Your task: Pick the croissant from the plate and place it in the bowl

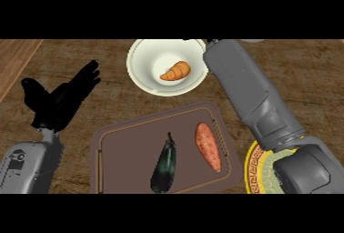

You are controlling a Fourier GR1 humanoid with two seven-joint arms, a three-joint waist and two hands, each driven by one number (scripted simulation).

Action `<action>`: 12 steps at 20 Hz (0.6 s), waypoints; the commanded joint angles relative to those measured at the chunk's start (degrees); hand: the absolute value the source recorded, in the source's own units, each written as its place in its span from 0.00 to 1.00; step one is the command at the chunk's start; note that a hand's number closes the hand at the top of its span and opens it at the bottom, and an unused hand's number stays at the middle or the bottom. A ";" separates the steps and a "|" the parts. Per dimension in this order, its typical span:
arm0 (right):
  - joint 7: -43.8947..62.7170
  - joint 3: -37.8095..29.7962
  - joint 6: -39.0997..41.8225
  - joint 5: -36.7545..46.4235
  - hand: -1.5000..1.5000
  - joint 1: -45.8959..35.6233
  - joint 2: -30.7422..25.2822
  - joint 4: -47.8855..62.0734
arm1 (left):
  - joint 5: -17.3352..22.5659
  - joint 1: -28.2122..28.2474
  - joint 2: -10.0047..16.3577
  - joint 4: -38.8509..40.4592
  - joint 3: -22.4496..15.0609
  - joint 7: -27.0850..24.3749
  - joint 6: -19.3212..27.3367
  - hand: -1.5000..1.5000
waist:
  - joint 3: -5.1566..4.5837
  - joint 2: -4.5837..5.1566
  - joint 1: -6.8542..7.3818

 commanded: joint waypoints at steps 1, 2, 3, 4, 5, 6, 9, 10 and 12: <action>-0.51 -0.42 -5.34 1.01 0.00 -0.60 -1.19 1.73 | -0.50 0.66 0.07 0.75 0.37 -0.58 0.28 0.50 | -0.01 -0.82 -1.92; -2.93 -1.05 -5.04 0.39 0.00 1.66 -2.49 1.65 | -0.12 1.79 0.81 -0.37 1.16 -0.76 0.07 0.50 | 0.03 -0.96 -2.08; -0.74 -0.50 -3.56 0.82 0.00 0.11 -2.49 2.05 | 0.40 2.19 1.31 0.29 2.49 -0.84 0.17 0.50 | 0.02 -1.60 -3.39; -5.09 -0.91 -5.55 0.12 0.00 3.53 -1.04 0.81 | -0.66 4.48 0.20 -1.18 0.78 -0.35 0.65 0.50 | 0.06 -1.67 -3.49; -5.99 -1.54 -3.70 -1.14 0.00 2.57 -1.33 -1.67 | -0.72 5.46 0.94 0.14 1.85 -2.58 0.03 0.50 | 0.05 -1.99 -4.37; -6.06 -1.13 0.20 -0.91 0.00 2.19 -3.90 -1.25 | 0.35 5.45 1.04 -2.49 2.10 0.10 0.20 0.50 | 0.06 -2.16 -4.53; -12.84 0.42 4.84 -2.09 0.00 7.15 -1.94 -7.97 | -0.28 6.64 1.54 -1.37 3.34 -1.97 0.43 0.50 | 0.08 -2.88 -6.55; -11.56 2.00 5.82 -1.11 0.00 6.14 -0.59 -8.70 | -1.92 9.27 0.15 1.44 2.58 -7.24 0.36 0.50 | 0.03 -2.92 -6.81; -13.13 3.55 6.80 -1.02 0.00 10.96 -0.85 -13.68 | -0.28 5.39 1.25 -4.23 3.09 3.68 2.40 0.50 | 0.10 -3.42 -7.65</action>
